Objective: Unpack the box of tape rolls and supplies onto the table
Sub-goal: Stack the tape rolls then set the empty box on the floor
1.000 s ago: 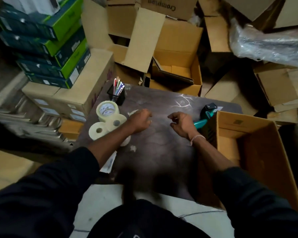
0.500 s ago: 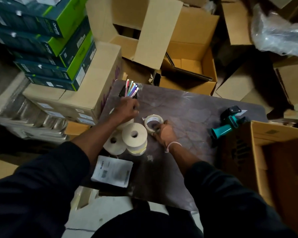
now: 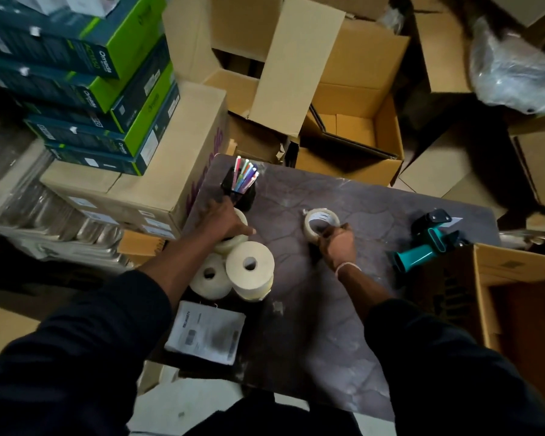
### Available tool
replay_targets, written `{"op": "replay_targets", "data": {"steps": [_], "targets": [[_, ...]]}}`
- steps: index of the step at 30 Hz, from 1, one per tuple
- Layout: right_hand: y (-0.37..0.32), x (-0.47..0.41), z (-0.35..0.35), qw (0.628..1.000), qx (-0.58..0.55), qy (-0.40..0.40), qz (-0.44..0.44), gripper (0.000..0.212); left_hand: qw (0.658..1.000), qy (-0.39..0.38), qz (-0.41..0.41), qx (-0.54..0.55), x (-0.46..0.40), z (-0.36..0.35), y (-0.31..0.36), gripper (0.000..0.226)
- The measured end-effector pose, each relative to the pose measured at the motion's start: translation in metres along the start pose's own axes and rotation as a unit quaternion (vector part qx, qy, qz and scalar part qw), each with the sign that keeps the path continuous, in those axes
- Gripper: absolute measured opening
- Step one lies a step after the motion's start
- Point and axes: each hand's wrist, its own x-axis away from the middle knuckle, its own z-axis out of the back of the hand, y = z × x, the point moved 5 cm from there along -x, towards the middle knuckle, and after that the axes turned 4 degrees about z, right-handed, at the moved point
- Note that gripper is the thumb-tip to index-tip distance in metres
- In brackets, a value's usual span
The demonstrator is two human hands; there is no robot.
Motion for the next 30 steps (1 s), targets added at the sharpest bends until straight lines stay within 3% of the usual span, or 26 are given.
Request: {"op": "replay_targets", "data": {"steps": [8, 12, 16, 17, 19, 21, 24, 27, 30], "targets": [[-0.005, -0.046, 0.033, 0.998, -0.023, 0.032, -0.050, 0.046, 0.999, -0.007, 0.016, 0.031, -0.014, -0.003, -0.017, 0.124], [-0.018, -0.035, 0.041, 0.996, -0.021, 0.042, -0.073, 0.045, 0.996, -0.021, 0.039, 0.075, -0.011, -0.002, -0.024, 0.134], [-0.065, 0.004, 0.061, 0.986, 0.003, 0.164, -0.009, 0.036, 0.975, -0.031, 0.079, 0.206, -0.043, -0.020, -0.059, 0.143], [-0.081, 0.011, 0.057, 0.989, -0.011, 0.148, 0.029, 0.036, 0.967, -0.027, 0.093, 0.237, -0.037, -0.015, -0.059, 0.137], [-0.111, 0.008, 0.032, 0.995, -0.057, 0.013, 0.078, 0.034, 0.946, -0.028, 0.119, 0.301, -0.017, -0.002, -0.052, 0.107], [-0.145, 0.011, 0.006, 0.973, -0.148, -0.165, 0.070, 0.036, 0.919, -0.071, 0.162, 0.352, -0.008, 0.000, -0.049, 0.065], [-0.180, 0.021, -0.026, 0.929, -0.170, -0.324, 0.049, 0.044, 0.882, -0.151, 0.205, 0.396, -0.002, -0.004, -0.053, 0.046], [-0.191, 0.016, -0.047, 0.943, -0.077, -0.313, 0.085, 0.048, 0.860, -0.145, 0.209, 0.442, -0.007, -0.009, -0.059, 0.050], [-0.188, 0.007, -0.056, 0.956, -0.048, -0.275, 0.090, 0.043, 0.862, -0.124, 0.184, 0.455, -0.014, -0.011, -0.061, 0.041]]}}
